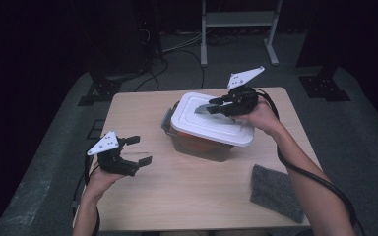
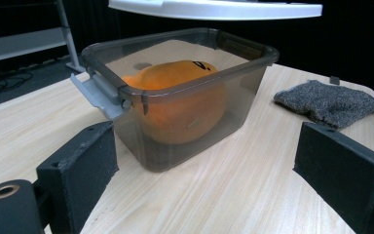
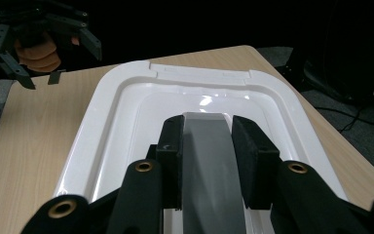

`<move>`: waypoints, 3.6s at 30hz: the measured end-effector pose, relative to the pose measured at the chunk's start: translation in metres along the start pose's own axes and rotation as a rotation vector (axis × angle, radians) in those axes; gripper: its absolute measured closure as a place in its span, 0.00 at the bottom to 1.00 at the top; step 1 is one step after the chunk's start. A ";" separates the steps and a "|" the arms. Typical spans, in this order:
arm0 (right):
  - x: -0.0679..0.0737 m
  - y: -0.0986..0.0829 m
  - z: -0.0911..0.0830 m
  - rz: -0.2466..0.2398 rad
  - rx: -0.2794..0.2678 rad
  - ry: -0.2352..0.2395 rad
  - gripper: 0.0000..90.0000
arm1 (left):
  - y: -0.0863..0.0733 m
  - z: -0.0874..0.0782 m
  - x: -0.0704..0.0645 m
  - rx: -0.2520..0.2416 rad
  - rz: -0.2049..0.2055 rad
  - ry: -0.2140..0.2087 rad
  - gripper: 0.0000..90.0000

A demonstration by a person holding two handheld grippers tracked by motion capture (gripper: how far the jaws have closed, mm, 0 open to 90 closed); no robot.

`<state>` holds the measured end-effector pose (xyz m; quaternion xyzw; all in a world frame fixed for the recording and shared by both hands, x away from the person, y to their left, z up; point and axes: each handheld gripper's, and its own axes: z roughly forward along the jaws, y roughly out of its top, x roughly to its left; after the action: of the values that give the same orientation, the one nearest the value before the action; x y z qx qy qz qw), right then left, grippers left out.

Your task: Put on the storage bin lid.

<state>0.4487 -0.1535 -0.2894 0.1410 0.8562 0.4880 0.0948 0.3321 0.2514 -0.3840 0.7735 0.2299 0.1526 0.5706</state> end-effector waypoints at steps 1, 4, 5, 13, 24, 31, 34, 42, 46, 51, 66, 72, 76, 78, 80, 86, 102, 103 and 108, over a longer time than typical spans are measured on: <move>-0.001 0.000 0.002 0.003 0.003 0.000 0.73 | 0.000 0.000 0.000 -0.002 -0.003 0.001 0.09; -0.004 0.000 0.007 0.001 0.006 -0.001 0.73 | 0.000 -0.002 0.000 -0.006 -0.007 -0.001 0.09; -0.005 -0.001 0.009 0.003 0.007 0.001 0.73 | 0.001 -0.002 0.000 -0.014 -0.011 -0.004 0.09; -0.008 -0.004 0.025 0.003 0.033 0.007 0.73 | -0.001 -0.002 0.000 -0.008 -0.011 -0.003 0.09; -0.015 -0.009 0.047 0.008 0.049 0.006 0.73 | -0.002 -0.006 0.001 -0.019 -0.020 0.002 0.09; -0.016 -0.015 0.053 0.002 0.052 0.003 0.73 | -0.001 -0.006 -0.001 -0.018 -0.016 0.005 0.09; -0.016 -0.015 0.055 -0.003 0.058 0.001 0.73 | -0.001 -0.006 -0.001 -0.017 -0.016 0.006 0.09; -0.015 -0.016 0.058 -0.007 0.057 0.003 0.73 | -0.001 -0.005 -0.001 -0.012 -0.015 0.004 0.09; -0.014 -0.016 0.061 -0.012 0.061 0.006 0.73 | -0.001 -0.007 -0.001 -0.014 -0.011 0.008 0.09; -0.014 -0.017 0.061 -0.007 0.053 0.008 0.73 | -0.001 -0.007 -0.001 -0.013 -0.013 0.007 0.09; -0.012 -0.022 0.064 0.016 0.046 0.016 0.72 | 0.000 -0.005 -0.002 -0.011 -0.014 0.005 0.09; -0.012 -0.026 0.065 0.024 0.076 0.019 0.65 | 0.000 -0.006 -0.002 -0.016 -0.014 0.007 0.09; -0.012 -0.028 0.061 0.038 0.061 0.018 0.60 | 0.000 -0.006 -0.002 -0.016 -0.013 0.005 0.09; -0.012 -0.027 0.057 0.050 0.045 0.025 0.57 | 0.000 -0.005 -0.003 -0.015 -0.011 0.004 0.09; -0.011 -0.025 0.051 0.053 0.039 0.024 0.55 | 0.000 -0.005 -0.003 -0.011 -0.012 0.002 0.09; -0.006 -0.023 0.039 0.048 0.018 0.016 0.52 | 0.000 -0.004 -0.003 -0.013 -0.008 0.000 0.09; -0.001 -0.022 0.010 0.050 -0.011 -0.011 0.47 | 0.000 0.002 -0.004 -0.006 -0.011 -0.013 0.09; -0.001 -0.021 0.008 0.052 -0.013 -0.013 0.46 | 0.000 0.002 -0.004 -0.006 -0.013 -0.015 0.09; 0.003 -0.021 -0.001 0.047 -0.018 -0.019 0.46 | 0.000 0.003 -0.004 0.000 -0.009 -0.016 0.09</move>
<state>0.4429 -0.1635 -0.3072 0.1648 0.8474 0.4962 0.0928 0.3300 0.2464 -0.3848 0.7736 0.2287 0.1439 0.5733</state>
